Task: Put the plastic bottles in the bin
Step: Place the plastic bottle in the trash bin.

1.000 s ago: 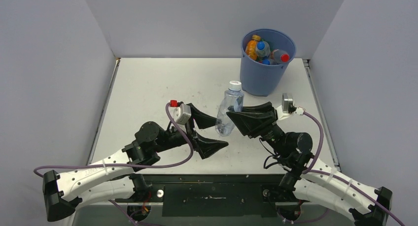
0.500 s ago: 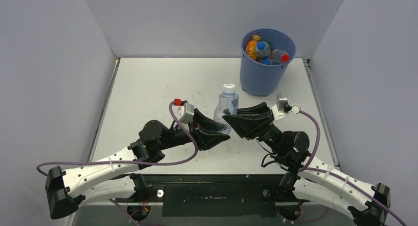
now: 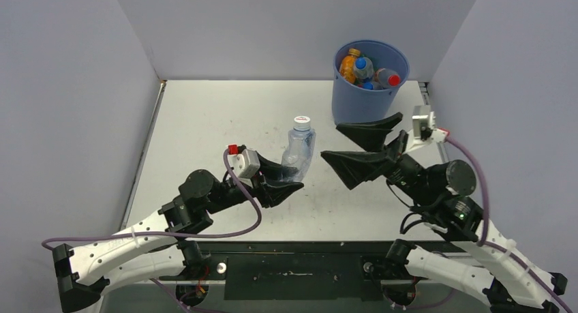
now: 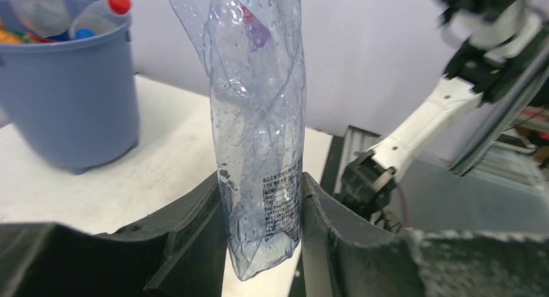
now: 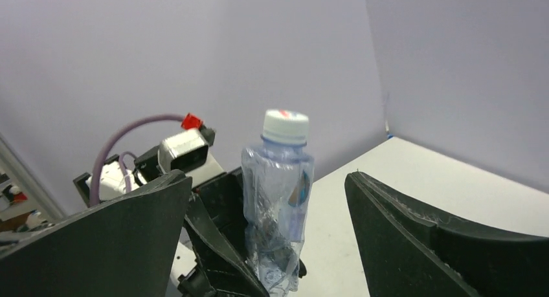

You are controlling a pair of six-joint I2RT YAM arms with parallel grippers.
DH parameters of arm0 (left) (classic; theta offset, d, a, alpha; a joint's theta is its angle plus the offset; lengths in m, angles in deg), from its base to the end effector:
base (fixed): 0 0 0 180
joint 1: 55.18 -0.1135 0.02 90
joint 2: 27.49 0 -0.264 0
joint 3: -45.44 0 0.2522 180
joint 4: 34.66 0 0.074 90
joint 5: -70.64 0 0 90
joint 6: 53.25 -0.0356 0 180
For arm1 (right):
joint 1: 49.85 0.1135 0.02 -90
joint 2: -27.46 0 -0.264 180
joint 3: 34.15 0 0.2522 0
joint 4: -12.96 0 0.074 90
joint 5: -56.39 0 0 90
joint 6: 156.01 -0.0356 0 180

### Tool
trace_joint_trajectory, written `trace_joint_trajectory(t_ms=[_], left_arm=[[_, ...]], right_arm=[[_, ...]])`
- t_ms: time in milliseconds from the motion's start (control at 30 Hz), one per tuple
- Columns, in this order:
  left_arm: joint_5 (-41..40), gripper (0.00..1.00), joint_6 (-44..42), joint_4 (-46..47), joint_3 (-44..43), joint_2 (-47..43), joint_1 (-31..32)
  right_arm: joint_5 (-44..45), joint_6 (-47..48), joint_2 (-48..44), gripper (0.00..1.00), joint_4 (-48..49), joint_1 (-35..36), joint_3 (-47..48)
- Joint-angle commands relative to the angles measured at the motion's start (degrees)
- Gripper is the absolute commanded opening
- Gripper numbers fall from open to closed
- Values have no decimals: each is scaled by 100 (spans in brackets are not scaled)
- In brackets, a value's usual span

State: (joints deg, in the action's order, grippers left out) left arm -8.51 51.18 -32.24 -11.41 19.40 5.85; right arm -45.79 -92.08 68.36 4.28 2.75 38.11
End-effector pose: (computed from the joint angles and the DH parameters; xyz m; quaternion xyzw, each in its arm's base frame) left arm 0.0883 -0.1733 0.3732 0.3145 0.5439 -0.5216 0.5773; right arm 0.0768 0.1128 0.4596 -0.2124 0.5162 0.5701 0.6029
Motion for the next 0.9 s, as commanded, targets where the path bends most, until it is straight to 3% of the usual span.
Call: trace_joint_trajectory(t_ms=[0,133,267,567,667,800,867], left_arm=[[-901,0,-1084,-1115,-410,-106,14],[-1551,0,-1761,-1524,-621,-60,171],[-2065,0,-2225,-1821,-811,22,391],[-2389,0,-2506,-1840,-858,98,687],[-2403,0,-2507,-1795,-845,96,716],[-2412,0,-2432,-1707,-811,70,717],[-2349,3,-2389,-1605,-775,46,723]], right_arm=[[784,804,409,91,-2006,13,1318],[1194,909,1178,87,-2916,13,2394],[1171,894,1817,83,-3217,13,2988],[1135,826,2234,70,-3123,21,3067],[1105,813,2253,54,-3190,22,3034],[1078,830,2226,12,-3277,15,2954],[1095,854,2216,5,-3301,13,2947]])
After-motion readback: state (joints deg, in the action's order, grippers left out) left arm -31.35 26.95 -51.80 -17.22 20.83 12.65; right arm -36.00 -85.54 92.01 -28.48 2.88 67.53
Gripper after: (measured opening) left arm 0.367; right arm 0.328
